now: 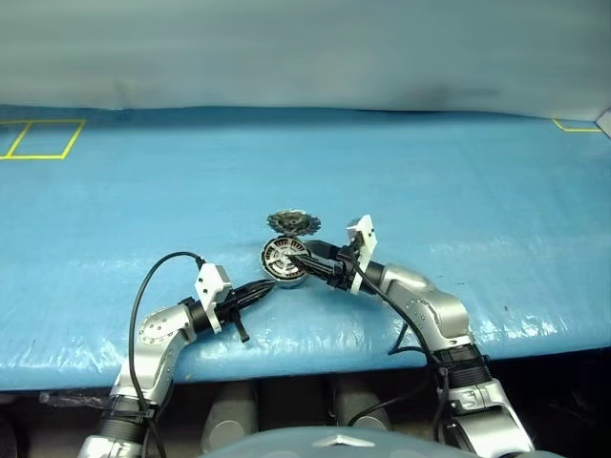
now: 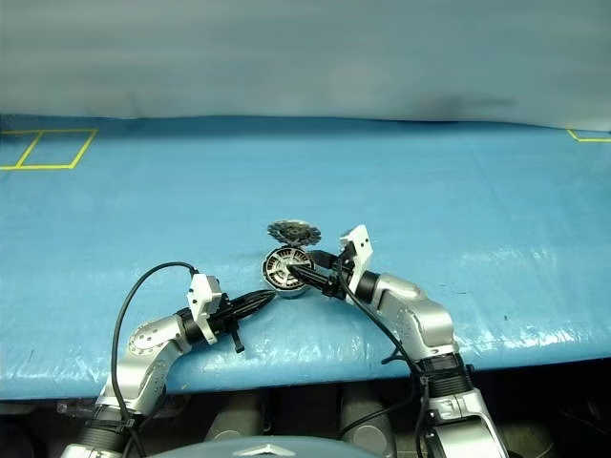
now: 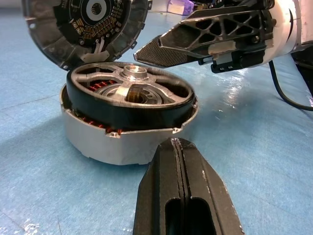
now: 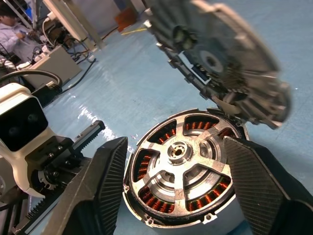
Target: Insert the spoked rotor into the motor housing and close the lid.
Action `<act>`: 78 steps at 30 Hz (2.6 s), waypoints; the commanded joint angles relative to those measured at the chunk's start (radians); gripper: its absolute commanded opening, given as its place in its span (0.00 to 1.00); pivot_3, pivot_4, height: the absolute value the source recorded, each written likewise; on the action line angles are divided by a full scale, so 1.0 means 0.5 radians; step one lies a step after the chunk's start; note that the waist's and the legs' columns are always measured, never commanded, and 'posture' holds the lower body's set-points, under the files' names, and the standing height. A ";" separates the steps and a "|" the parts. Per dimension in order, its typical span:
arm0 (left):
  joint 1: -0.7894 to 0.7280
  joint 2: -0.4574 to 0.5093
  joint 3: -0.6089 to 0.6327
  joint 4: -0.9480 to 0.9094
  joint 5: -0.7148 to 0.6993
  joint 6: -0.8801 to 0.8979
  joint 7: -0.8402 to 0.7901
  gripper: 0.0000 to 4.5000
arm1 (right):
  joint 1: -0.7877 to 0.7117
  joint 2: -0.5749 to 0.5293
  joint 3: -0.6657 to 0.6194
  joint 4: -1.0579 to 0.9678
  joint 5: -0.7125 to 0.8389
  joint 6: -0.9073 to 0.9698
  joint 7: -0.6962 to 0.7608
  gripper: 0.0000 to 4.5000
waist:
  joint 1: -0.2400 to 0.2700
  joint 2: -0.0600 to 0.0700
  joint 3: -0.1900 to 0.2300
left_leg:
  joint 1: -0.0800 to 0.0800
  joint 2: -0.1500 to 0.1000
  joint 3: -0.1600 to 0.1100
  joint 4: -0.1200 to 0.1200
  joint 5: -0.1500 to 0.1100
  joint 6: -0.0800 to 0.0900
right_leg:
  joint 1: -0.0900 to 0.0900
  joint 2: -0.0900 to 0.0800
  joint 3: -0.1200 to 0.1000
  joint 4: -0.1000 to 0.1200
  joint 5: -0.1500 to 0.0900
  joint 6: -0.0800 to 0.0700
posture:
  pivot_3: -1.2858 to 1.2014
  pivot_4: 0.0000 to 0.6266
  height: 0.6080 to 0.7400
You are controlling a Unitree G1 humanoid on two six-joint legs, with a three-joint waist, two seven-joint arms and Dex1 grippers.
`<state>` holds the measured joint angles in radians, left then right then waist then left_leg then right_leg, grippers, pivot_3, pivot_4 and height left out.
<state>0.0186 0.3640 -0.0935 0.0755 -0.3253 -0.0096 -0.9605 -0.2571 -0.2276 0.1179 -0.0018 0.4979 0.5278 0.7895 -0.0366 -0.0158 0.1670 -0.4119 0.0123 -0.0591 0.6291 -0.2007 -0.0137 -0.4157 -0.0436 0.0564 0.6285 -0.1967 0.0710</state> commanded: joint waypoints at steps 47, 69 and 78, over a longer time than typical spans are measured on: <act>0.125 -0.006 0.029 -0.066 -0.001 -0.077 0.097 0.00 | -0.219 -0.054 0.498 0.229 -0.754 -0.288 -0.077 0.00 | -0.006 0.005 -0.005 | 0.004 0.000 0.000 0.000 0.000 0.000 | 0.002 0.000 0.000 0.001 0.000 0.000 | 0.52 0.24 1.00; 0.118 -0.015 0.038 -0.047 -0.003 -0.085 0.106 0.00 | -0.124 0.012 0.311 -0.126 -0.568 -0.251 -0.127 0.00 | -0.004 0.012 -0.028 | 0.000 0.001 0.001 -0.003 -0.001 -0.002 | -0.005 -0.002 0.000 0.000 -0.001 -0.002 | 0.52 0.24 1.00; 0.099 -0.017 0.041 -0.030 -0.007 -0.086 0.098 0.00 | 0.007 -0.206 0.149 -0.391 -0.648 -0.102 -0.310 0.00 | 0.002 0.011 -0.027 | -0.002 0.001 0.001 -0.003 -0.002 -0.002 | -0.005 -0.001 -0.001 -0.001 -0.002 -0.002 | 0.52 0.24 1.00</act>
<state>0.0738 0.3565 -0.0809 0.0746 -0.3248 -0.0363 -0.9113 -0.2615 -0.3044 0.2151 -0.1529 0.2014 0.4563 0.6574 -0.0357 -0.0104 0.1536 -0.4128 0.0125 -0.0586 0.6277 -0.2016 -0.0148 -0.4182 -0.0445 0.0558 0.6278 -0.1975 0.0699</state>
